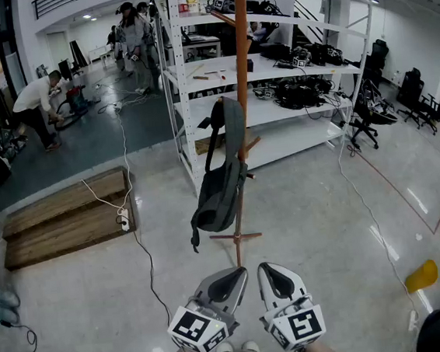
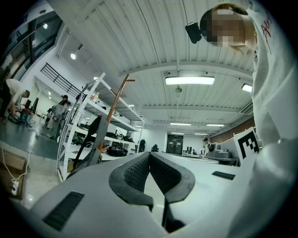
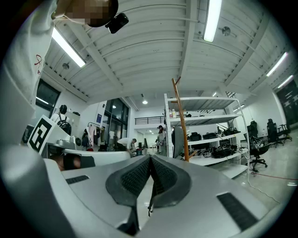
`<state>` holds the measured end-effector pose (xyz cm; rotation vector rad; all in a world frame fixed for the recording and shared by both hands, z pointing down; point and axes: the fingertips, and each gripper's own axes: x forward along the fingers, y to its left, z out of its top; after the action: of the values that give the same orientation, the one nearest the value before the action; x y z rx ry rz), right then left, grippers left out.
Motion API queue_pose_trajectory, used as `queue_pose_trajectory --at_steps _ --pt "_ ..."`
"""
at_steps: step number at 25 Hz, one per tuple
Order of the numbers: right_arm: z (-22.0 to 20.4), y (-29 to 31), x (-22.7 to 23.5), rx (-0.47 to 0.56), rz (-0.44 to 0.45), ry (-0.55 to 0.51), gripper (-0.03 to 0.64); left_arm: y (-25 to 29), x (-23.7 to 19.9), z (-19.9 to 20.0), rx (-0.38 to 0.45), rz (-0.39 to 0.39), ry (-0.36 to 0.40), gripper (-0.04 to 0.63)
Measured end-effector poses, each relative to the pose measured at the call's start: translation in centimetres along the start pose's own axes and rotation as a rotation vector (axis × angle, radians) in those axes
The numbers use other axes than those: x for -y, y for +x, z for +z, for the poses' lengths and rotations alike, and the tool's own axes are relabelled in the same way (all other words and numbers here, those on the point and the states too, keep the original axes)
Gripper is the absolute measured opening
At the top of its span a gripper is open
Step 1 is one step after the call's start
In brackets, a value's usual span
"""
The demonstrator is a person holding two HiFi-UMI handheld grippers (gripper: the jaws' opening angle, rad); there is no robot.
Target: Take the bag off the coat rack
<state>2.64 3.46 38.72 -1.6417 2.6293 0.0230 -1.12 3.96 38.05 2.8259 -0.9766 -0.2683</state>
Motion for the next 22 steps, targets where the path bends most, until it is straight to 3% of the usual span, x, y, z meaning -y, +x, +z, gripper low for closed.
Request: queue_pose_trajectory --at_steps 15,22 --pt "0.0 0.1 0.1 0.0 0.003 0.003 0.017 0.5 0.3 0.3 0.005 -0.007 0.014 0.017" --pt "0.6 -0.4 0.9 0.047 -0.004 0.024 0.017 0.8 0.3 -0.1 0.005 0.007 0.0 0.017"
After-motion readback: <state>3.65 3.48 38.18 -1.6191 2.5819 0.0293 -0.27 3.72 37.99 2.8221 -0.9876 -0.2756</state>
